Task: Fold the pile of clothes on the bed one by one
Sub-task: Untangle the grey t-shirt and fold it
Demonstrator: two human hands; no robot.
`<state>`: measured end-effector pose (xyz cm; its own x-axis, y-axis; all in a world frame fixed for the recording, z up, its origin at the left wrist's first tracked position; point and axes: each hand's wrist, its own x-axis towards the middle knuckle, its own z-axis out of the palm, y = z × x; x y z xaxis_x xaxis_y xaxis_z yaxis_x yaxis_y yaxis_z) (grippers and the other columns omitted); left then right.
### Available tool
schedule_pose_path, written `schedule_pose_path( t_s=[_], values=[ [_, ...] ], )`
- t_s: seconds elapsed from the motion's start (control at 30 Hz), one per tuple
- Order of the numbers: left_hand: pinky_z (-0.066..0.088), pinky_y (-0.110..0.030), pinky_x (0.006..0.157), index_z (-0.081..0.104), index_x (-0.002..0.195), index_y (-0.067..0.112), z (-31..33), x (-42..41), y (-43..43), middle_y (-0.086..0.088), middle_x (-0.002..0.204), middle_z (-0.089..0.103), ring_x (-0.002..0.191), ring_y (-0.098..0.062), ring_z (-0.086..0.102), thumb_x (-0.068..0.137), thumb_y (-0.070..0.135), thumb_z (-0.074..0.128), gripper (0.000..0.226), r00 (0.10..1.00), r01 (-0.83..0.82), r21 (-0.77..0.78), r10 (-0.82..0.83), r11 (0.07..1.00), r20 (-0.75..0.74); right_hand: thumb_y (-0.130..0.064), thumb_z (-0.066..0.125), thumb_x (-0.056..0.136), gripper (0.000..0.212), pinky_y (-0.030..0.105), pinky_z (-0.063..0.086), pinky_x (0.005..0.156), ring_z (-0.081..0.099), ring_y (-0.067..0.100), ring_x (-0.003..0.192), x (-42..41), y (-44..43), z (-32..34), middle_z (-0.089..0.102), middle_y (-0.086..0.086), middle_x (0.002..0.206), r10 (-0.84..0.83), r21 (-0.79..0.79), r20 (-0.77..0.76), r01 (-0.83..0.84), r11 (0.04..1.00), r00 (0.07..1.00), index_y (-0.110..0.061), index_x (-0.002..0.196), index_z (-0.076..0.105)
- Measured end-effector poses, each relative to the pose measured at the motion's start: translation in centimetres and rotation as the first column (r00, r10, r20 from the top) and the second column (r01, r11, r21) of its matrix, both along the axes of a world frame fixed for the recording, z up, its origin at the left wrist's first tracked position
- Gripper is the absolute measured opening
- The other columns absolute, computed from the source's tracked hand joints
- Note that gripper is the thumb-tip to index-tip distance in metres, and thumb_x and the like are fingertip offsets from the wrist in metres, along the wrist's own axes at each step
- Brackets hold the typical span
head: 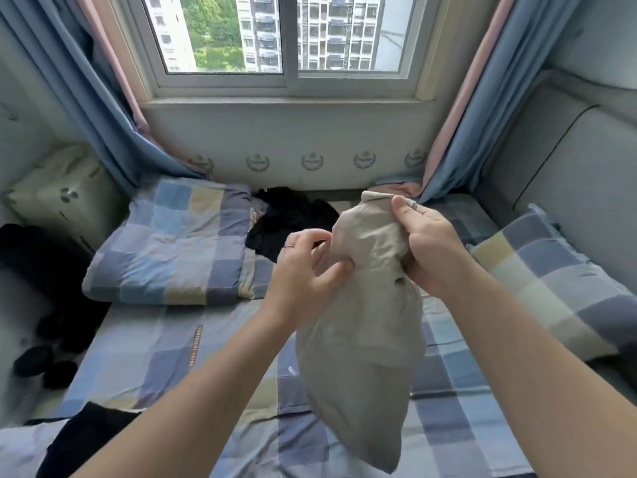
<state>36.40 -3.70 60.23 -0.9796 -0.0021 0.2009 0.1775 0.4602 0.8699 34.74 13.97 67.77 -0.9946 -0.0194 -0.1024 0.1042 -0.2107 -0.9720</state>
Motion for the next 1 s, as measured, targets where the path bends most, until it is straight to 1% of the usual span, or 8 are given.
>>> schedule_pose_path(
  t_s=[0.13,0.23,0.47,0.63,0.73,0.8,0.87,1.0],
  values=[
    [0.053,-0.037,0.092,0.052,0.122,0.035,0.4,0.7,4.2,0.005,0.119,0.061,0.111,-0.013,0.062,0.065,0.059,0.08,0.068,0.975,0.179,0.194,-0.2,0.965,0.095,-0.024,0.04,0.109,0.035,0.04,0.062,0.079,0.072,0.027,0.088,-0.2,2.3,0.4,0.073,0.019,0.1,-0.051,-0.208,0.098,0.071,0.976,0.994,0.0,0.114,0.065],
    [0.048,-0.027,0.065,0.058,0.092,0.028,-0.2,-0.4,7.3,0.014,0.081,0.063,0.076,-0.008,0.059,0.077,0.036,0.077,0.025,0.991,0.107,0.052,-0.111,0.993,0.081,-0.023,0.04,0.109,0.033,0.035,0.062,0.069,0.074,0.021,0.081,-0.7,4.3,0.2,0.076,0.013,0.089,-0.057,-0.205,0.104,0.077,0.976,0.993,-0.002,0.105,0.065],
    [0.037,-0.037,0.054,0.054,0.074,0.024,1.6,-4.3,8.5,0.008,0.06,0.048,0.057,-0.014,0.043,0.092,0.03,0.057,0.019,0.997,0.01,-0.241,-0.028,0.97,-0.07,-0.034,0.047,0.107,0.028,0.034,0.059,0.056,0.073,0.021,0.071,-2.4,13.5,-1.3,0.075,0.011,0.094,-0.111,0.2,0.051,0.099,0.975,0.992,-0.016,0.107,0.069],
    [0.044,-0.03,0.054,0.066,0.088,0.015,6.1,-5.7,12.1,-0.006,0.077,0.061,0.064,-0.017,0.054,0.104,0.02,0.05,0.023,0.967,-0.245,0.442,0.186,0.863,0.173,-0.035,0.057,0.101,0.022,0.037,0.059,0.081,0.069,0.027,0.103,-0.1,16.5,-4.4,0.07,0.001,0.112,-0.06,0.282,-0.082,0.08,0.956,0.995,-0.022,0.119,0.058],
    [0.053,-0.027,0.059,0.067,0.106,0.009,6.9,-6.5,14.6,-0.012,0.091,0.066,0.076,-0.023,0.064,0.106,0.018,0.04,0.028,0.944,-0.255,0.657,0.035,0.709,0.328,-0.056,0.073,0.077,0.07,0.029,0.055,0.086,0.062,0.007,0.112,3.1,14.9,-7.2,0.06,-0.011,0.124,0.212,0.288,-0.002,-0.203,0.936,0.977,-0.035,0.137,0.043],
    [0.055,-0.027,0.068,0.063,0.114,0.009,6.7,-7.2,15.8,-0.016,0.104,0.064,0.093,-0.026,0.064,0.106,0.019,0.038,0.028,0.926,-0.244,0.718,-0.064,0.651,0.373,-0.056,0.075,0.072,0.063,0.026,0.053,0.079,0.065,0.006,0.1,3.5,13.8,-9.5,0.067,-0.014,0.111,0.266,0.386,0.085,-0.278,0.88,0.96,-0.037,0.127,0.052],
    [0.057,-0.027,0.067,0.064,0.116,0.005,6.0,-8.2,16.2,-0.016,0.109,0.066,0.098,-0.026,0.068,0.105,0.023,0.042,0.03,0.91,-0.31,0.726,-0.029,0.614,0.414,-0.037,0.071,0.088,0.017,0.033,0.048,0.07,0.061,0.019,0.078,2.6,14.0,-10.2,0.068,-0.002,0.085,0.191,0.378,0.122,-0.224,0.898,0.974,-0.023,0.093,0.065],
    [0.059,-0.038,0.077,0.068,0.117,0.003,2.9,-10.0,12.5,-0.016,0.112,0.072,0.103,-0.03,0.071,0.089,0.023,0.06,0.036,0.812,-0.575,0.647,0.253,0.501,0.526,-0.007,0.055,0.101,0.022,0.025,0.047,0.058,0.058,0.011,0.063,0.1,18.3,-8.9,0.066,-0.002,0.069,0.171,0.275,0.058,-0.18,0.944,0.984,-0.013,0.085,0.068]
  ],
)
